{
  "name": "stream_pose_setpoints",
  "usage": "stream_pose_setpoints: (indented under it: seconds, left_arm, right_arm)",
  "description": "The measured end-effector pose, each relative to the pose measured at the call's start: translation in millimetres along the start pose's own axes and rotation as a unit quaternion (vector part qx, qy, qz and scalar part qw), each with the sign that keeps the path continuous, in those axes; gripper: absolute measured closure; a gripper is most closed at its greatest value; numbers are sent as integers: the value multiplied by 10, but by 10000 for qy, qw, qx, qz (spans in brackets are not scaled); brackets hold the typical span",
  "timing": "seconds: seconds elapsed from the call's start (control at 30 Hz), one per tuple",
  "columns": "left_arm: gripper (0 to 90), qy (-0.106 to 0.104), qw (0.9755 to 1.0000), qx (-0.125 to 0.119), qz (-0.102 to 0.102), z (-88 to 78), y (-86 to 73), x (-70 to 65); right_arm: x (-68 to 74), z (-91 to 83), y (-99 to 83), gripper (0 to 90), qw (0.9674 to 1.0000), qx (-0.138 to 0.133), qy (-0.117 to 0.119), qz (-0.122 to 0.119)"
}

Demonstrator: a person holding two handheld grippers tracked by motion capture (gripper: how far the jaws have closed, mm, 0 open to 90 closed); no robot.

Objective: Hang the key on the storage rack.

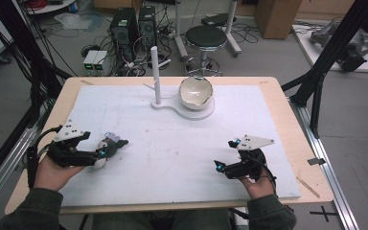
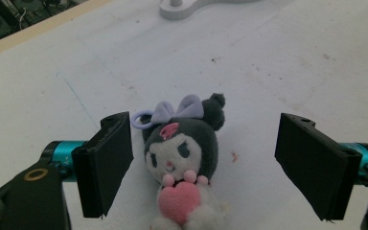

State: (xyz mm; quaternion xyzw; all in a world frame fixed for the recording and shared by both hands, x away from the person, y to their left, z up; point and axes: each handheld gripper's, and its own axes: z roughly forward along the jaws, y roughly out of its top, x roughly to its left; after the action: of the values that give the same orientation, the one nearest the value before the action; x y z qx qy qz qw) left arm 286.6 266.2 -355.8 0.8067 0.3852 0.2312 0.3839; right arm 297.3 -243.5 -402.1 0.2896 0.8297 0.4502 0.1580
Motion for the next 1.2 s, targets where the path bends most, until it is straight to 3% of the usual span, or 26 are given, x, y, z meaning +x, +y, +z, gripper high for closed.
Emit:
stream_pose_setpoints:
  seconds: [0.13, 0.5, 0.7, 1.2]
  left_arm:
    - [213, 6, 9997, 247, -76, 111, -68, 53]
    - [262, 18, 9977, 613, -280, 265, -196, 154]
    - [296, -15, 9963, 812, -273, 345, -226, 167]
    - [375, -78, 9935, 1080, -363, 486, -266, 166]
  right_arm:
    - [2, 6, 5, 103, 10000, -12, 4, -36]
    - [11, 13, 18, 102, 10000, -32, 17, -72]
    - [18, 18, 22, 103, 10000, -31, 20, -80]
    - [22, 18, 26, 103, 9999, -25, 52, -95]
